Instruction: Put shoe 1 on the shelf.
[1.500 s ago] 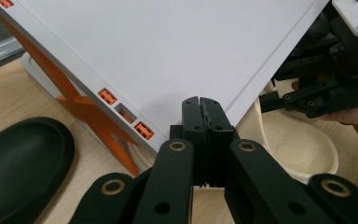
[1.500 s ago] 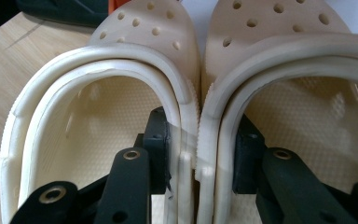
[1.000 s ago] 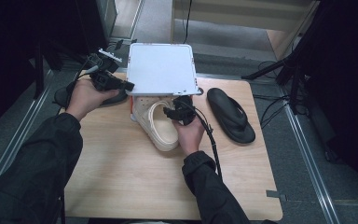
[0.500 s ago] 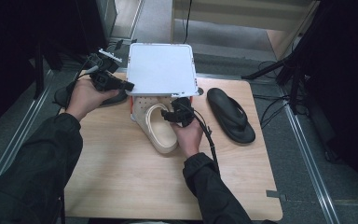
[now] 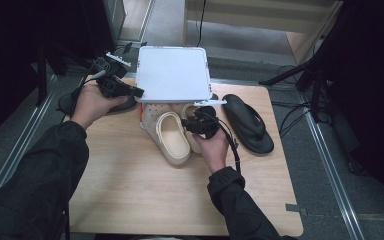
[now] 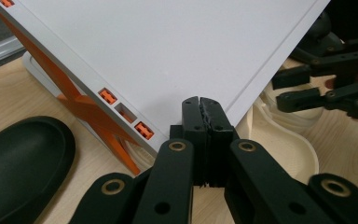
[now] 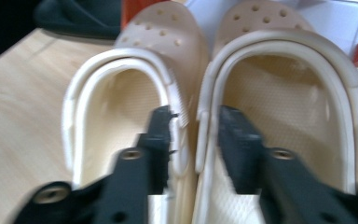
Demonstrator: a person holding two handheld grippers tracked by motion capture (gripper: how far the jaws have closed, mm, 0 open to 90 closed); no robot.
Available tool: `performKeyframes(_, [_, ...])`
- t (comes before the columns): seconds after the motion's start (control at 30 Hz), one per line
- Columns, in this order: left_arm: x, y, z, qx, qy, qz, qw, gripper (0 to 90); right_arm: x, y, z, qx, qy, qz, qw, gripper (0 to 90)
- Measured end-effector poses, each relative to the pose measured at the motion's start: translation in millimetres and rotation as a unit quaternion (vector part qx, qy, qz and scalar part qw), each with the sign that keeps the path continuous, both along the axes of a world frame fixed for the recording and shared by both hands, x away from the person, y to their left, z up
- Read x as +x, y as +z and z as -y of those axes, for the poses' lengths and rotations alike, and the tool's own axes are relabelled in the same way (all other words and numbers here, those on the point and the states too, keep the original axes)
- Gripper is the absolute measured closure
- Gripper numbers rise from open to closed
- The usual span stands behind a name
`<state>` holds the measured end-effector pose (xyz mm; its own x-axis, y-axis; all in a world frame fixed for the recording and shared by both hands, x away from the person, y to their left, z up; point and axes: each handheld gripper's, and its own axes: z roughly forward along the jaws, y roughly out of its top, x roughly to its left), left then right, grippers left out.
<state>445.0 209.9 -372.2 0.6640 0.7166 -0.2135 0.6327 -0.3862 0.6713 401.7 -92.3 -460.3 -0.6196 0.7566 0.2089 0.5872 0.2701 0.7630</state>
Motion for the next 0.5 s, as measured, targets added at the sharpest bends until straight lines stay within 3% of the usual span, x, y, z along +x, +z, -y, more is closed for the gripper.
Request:
performKeyframes(0.27, [-0.1, 0.2, 0.1, 0.001, 0.001, 0.000, 1.0000, 90.0, -19.3, -4.4, 12.6, 0.008, 0.018, -0.010, 0.9998, 90.0])
performKeyframes(0.4, [-0.1, 0.1, 0.1, 0.002, 0.002, 0.001, 1.0000, 90.0, -33.1, -5.3, 15.5, 0.006, 0.035, -0.003, 0.9993, 90.0])
performKeyframes(0.5, [0.3, 0.3, 0.0, 0.002, 0.001, -0.001, 1.0000, 90.0, -44.8, -7.2, 17.2, 0.007, 0.045, 0.015, 0.9988, 90.0])
